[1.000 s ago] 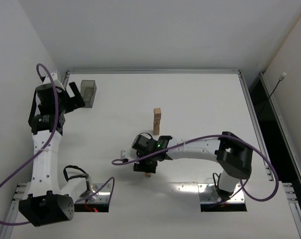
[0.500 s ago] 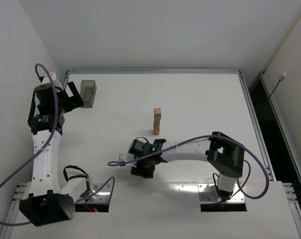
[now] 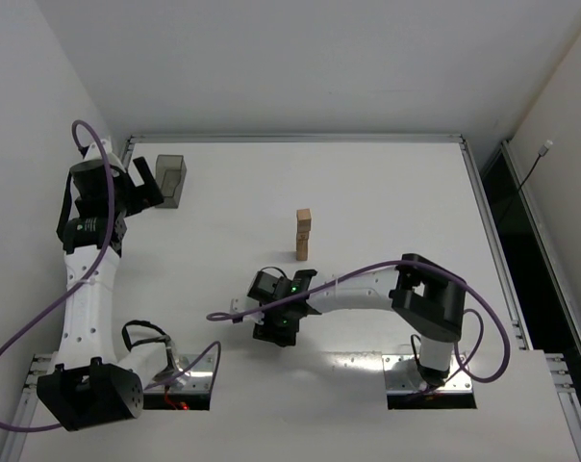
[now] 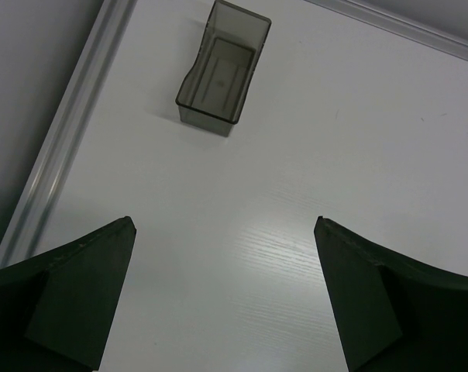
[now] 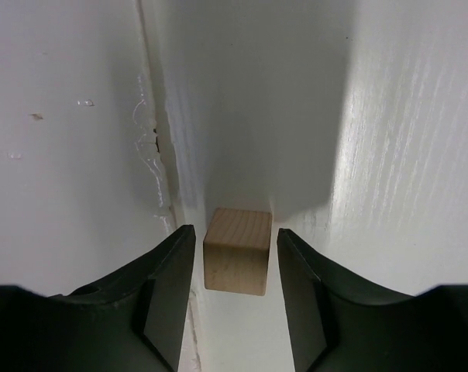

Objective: Build the wood block tower

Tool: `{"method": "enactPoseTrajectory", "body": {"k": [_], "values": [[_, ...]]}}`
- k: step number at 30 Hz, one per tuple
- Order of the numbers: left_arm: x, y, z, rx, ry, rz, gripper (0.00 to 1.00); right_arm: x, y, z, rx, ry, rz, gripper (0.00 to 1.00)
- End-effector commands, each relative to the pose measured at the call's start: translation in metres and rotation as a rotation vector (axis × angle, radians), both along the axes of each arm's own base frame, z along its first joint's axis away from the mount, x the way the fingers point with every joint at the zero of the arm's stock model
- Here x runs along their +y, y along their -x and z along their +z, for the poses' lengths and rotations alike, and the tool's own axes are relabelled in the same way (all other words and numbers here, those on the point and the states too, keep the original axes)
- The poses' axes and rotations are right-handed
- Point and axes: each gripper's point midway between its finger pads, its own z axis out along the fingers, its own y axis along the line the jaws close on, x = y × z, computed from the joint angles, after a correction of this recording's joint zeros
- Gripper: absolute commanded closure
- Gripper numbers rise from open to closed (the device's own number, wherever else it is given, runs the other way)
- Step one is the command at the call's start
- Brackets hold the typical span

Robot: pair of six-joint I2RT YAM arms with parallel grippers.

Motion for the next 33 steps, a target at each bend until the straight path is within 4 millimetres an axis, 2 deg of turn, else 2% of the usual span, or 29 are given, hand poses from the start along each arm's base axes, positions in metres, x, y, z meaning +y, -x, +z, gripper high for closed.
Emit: {"method": "enactPoseTrajectory", "body": {"k": [1, 5, 11, 20, 21, 23, 24, 25, 27, 28, 30, 31, 33], "values": [[0.003, -0.005, 0.009, -0.045, -0.008, -0.006, 0.01, 0.004, -0.002, 0.012, -0.005, -0.037, -0.007, 0.54], [0.001, -0.005, 0.009, -0.046, -0.004, -0.014, 0.01, -0.002, -0.006, 0.015, -0.017, -0.033, -0.010, 0.48], [-0.001, -0.005, 0.009, -0.048, 0.008, -0.019, 0.01, -0.010, -0.008, 0.017, -0.033, -0.033, -0.005, 0.48], [-0.003, -0.011, 0.008, -0.052, 0.024, -0.031, 0.01, -0.012, -0.005, 0.018, -0.011, -0.048, 0.028, 0.68], [-0.003, -0.011, 0.008, -0.052, 0.024, -0.031, 0.01, -0.011, -0.003, 0.018, -0.003, -0.054, 0.042, 0.76], [-0.003, -0.011, 0.008, -0.052, 0.024, -0.031, 0.01, -0.011, -0.004, 0.018, -0.007, -0.055, 0.051, 0.82], [-0.003, -0.011, 0.008, -0.052, 0.024, -0.031, 0.01, -0.011, -0.004, 0.018, -0.007, -0.055, 0.051, 0.90], [-0.003, -0.011, 0.003, -0.043, 0.026, -0.031, 0.01, -0.011, -0.004, 0.018, -0.012, -0.056, 0.062, 0.94], [-0.006, -0.010, -0.001, -0.034, 0.026, -0.056, 0.01, -0.009, -0.006, 0.030, -0.035, -0.076, 0.095, 1.00], [-0.007, -0.009, 0.002, -0.043, 0.024, -0.056, 0.01, -0.011, -0.005, 0.029, -0.031, -0.066, 0.095, 1.00], [-0.014, -0.008, -0.009, -0.020, 0.040, -0.097, 0.01, -0.005, -0.017, 0.050, -0.070, -0.117, 0.107, 1.00], [-0.017, -0.007, -0.006, -0.030, 0.043, -0.109, 0.01, -0.008, -0.020, 0.056, -0.075, -0.116, 0.107, 1.00], [-0.023, -0.005, -0.017, -0.009, 0.055, -0.144, 0.01, -0.005, -0.018, 0.082, -0.066, -0.183, 0.166, 1.00]]}}
